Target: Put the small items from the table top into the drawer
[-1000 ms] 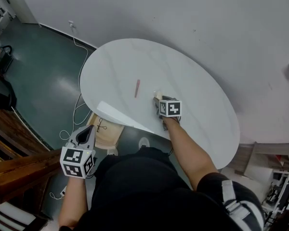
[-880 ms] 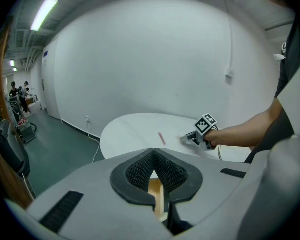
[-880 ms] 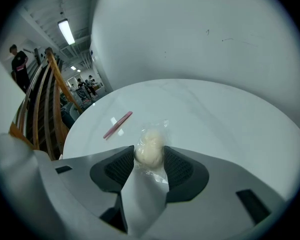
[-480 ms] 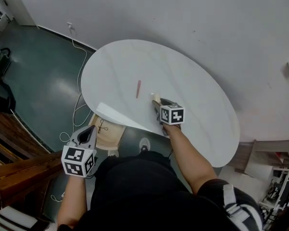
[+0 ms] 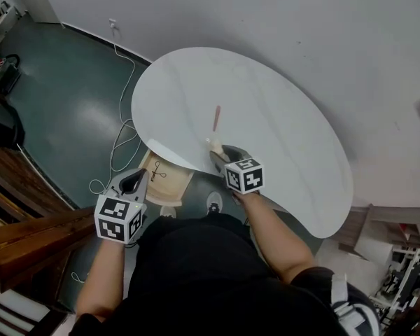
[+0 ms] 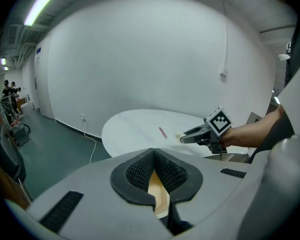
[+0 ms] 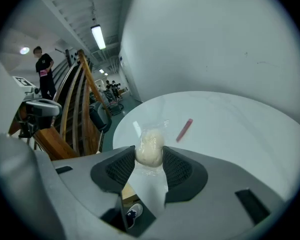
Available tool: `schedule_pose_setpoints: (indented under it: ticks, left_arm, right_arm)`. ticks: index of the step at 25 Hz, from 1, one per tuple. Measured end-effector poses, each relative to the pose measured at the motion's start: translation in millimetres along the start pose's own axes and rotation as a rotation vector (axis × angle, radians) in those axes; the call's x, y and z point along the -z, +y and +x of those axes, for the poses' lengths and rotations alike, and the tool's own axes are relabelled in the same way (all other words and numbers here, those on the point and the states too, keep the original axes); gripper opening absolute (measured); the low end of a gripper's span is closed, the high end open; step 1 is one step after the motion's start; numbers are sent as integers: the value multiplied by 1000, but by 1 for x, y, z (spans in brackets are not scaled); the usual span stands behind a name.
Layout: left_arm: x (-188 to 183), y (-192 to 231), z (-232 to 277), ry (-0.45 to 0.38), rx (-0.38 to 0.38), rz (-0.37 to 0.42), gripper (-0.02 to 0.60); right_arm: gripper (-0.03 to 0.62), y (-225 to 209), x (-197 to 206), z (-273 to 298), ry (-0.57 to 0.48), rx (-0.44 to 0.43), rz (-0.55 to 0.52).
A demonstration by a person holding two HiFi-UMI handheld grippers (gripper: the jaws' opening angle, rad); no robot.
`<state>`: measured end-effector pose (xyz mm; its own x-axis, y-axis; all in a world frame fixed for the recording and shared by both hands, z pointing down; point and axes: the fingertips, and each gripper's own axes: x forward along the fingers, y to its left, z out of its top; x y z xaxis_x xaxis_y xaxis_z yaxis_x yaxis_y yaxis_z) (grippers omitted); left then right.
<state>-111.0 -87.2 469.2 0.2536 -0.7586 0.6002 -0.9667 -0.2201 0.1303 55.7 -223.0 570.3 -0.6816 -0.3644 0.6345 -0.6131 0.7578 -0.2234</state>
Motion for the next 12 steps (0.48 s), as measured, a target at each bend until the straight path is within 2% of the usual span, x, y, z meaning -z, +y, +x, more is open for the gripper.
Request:
schedule_pose_setpoints:
  ticks: [6,12]
  left_arm:
    - [16,20,-8,9,0,-16,15]
    - [32,35,-17,23,-11,-19,15]
  right_arm:
    - [172,64,17,19,59,-104,-89]
    - [172,125,50,46,179,-221,-232]
